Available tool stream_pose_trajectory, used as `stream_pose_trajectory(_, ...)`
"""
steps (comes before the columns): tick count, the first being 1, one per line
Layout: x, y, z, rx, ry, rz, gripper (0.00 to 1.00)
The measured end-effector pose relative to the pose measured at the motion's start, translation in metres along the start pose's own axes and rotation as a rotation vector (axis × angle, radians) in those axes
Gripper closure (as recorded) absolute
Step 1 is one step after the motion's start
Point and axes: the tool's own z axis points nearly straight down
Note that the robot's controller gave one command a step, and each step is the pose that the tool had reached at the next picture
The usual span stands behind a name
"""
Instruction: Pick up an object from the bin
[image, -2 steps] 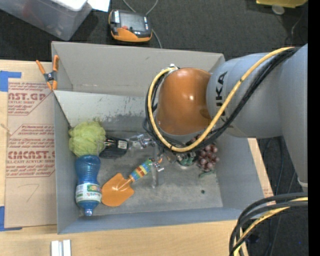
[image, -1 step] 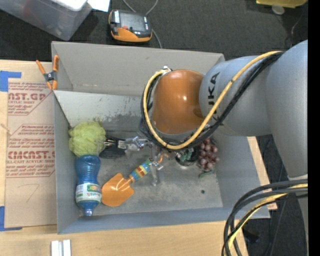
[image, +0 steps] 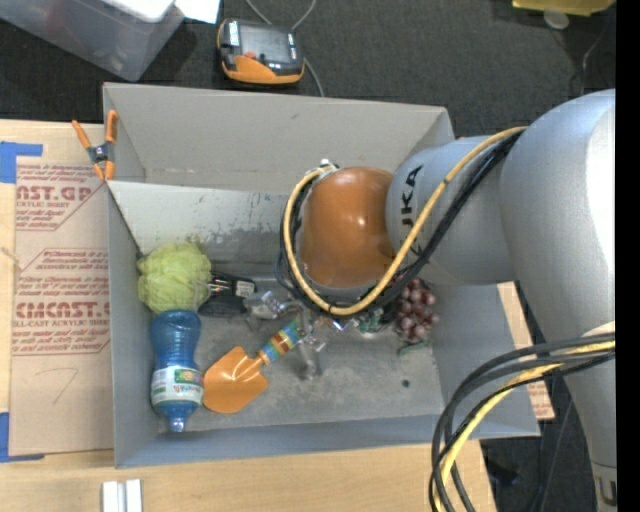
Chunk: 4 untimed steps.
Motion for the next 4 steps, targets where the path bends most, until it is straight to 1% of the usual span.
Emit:
stream_pose_trajectory(1,-0.011,-0.001,-0.001,0.004,-0.007,-0.143,1.00)
stream_pose_trajectory(3,-0.011,0.000,-0.005,0.003,-0.007,-0.142,1.00)
stream_pose_trajectory(4,-0.009,0.002,-0.031,-0.004,0.003,-0.142,1.00)
